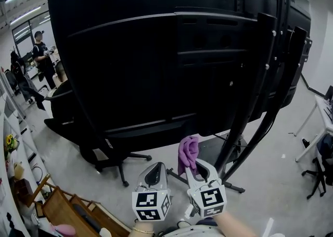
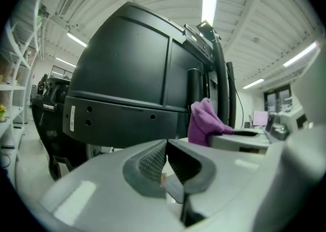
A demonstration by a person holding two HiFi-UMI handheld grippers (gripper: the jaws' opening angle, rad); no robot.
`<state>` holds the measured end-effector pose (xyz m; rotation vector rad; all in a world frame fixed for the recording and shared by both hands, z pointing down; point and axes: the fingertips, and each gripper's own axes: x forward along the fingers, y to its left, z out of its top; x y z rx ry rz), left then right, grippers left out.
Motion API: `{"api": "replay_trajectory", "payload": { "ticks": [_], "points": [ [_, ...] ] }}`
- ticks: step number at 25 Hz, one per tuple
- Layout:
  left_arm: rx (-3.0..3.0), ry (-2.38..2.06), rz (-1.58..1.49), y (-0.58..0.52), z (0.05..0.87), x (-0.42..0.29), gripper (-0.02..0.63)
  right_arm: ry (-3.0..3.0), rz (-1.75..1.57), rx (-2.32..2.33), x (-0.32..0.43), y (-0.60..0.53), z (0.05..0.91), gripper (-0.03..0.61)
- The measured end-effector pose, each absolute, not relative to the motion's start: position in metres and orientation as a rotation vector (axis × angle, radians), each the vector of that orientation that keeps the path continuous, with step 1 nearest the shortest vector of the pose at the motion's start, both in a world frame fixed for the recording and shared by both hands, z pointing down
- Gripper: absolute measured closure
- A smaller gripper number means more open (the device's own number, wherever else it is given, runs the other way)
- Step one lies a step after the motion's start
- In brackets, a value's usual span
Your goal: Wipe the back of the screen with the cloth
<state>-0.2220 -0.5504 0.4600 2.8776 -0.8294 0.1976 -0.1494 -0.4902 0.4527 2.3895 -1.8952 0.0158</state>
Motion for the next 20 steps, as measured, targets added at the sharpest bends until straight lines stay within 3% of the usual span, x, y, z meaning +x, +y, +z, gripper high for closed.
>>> {"api": "replay_trajectory", "payload": {
  "ticks": [20],
  "points": [
    [2.82,-0.864,0.161,-0.563,0.46,-0.238,0.606,-1.948,0.067,2.339,-0.166,-0.501,0.458,0.512]
  ]
}}
